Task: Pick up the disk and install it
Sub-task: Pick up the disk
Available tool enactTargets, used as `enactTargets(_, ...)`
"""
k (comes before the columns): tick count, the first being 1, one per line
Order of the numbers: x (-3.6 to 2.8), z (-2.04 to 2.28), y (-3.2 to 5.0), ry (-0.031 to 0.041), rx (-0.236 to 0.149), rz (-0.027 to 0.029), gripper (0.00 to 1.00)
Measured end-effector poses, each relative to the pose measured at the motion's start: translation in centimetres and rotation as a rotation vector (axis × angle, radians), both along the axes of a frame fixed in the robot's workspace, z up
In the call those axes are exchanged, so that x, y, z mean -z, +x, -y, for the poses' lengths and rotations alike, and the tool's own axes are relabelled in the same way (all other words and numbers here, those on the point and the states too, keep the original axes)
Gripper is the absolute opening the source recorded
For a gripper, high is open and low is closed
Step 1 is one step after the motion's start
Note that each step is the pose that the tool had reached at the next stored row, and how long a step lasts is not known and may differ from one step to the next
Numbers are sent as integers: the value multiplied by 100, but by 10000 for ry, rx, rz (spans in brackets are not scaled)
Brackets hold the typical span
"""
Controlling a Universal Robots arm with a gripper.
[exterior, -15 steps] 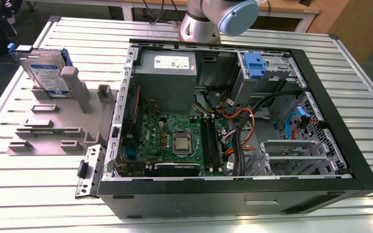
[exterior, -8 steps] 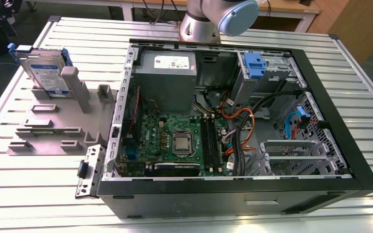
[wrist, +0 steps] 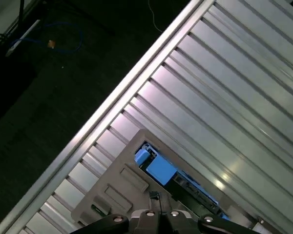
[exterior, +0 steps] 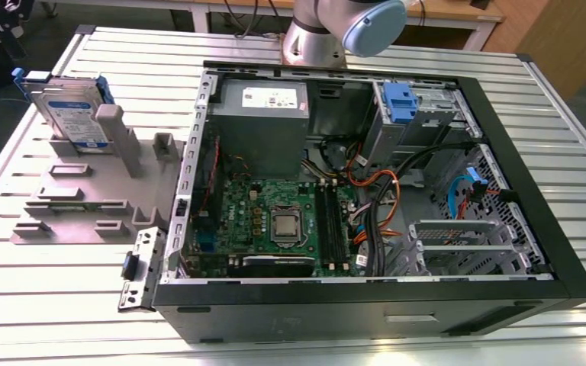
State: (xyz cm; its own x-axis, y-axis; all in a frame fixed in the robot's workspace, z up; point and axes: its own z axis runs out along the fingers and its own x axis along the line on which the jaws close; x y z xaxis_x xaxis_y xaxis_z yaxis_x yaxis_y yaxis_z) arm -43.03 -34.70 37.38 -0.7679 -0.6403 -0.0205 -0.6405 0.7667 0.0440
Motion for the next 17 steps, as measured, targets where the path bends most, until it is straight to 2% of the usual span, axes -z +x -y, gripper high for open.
enactTargets(6,0,0,0,0,-1002,0,11)
enactTargets(17,1,0,0,1,-2411,0,11)
